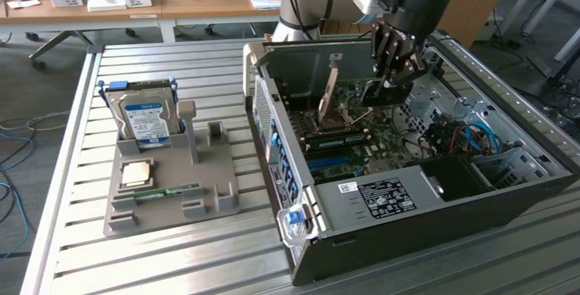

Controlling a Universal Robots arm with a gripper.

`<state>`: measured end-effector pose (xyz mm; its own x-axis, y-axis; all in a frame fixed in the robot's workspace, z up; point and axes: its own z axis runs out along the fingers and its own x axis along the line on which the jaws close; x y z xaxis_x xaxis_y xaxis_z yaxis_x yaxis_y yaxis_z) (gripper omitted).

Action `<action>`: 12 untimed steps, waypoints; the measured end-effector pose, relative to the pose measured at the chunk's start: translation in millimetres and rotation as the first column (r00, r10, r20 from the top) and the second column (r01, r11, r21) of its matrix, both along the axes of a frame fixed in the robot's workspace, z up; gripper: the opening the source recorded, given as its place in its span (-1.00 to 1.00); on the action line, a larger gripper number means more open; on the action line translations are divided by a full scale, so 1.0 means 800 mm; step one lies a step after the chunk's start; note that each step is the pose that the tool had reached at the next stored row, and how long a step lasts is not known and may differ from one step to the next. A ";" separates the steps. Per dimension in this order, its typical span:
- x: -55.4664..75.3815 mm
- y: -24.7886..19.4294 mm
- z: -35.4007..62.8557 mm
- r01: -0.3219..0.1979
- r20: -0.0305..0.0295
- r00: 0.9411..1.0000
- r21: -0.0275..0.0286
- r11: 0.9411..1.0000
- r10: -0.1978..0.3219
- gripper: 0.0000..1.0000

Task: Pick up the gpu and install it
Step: 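Insert the gpu into the slot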

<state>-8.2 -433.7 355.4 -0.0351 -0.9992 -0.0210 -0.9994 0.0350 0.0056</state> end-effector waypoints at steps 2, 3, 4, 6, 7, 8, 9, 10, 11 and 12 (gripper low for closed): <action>0.000 -0.0001 -0.004 0.000 0.001 1.000 0.000 1.000 0.000 -0.47; -0.001 -0.0002 -0.006 0.000 0.001 1.000 0.000 1.000 0.000 -0.47; -0.001 -0.0002 -0.007 0.000 0.001 1.000 0.000 1.000 0.000 -0.47; -0.001 -0.0002 -0.008 0.000 0.001 1.000 0.000 1.000 0.000 -0.47; -0.001 -0.0002 -0.008 0.000 0.001 1.000 0.000 1.000 0.000 -0.47; -0.001 -0.0002 -0.008 0.000 0.001 1.000 0.000 1.000 0.000 -0.47; -0.001 -0.0006 -0.009 0.000 0.001 1.000 0.000 1.000 0.000 -0.47; -0.001 -0.0013 -0.009 0.000 0.001 1.000 0.000 1.000 0.000 -0.47; -0.001 -0.0023 -0.009 0.000 0.001 1.000 0.000 1.000 0.000 -0.47; -0.001 -0.0031 -0.009 0.000 0.001 1.000 0.000 1.000 0.000 -0.47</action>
<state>-9.1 -436.2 348.4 -0.0351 -0.9992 -0.0211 -0.9994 0.0350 0.0045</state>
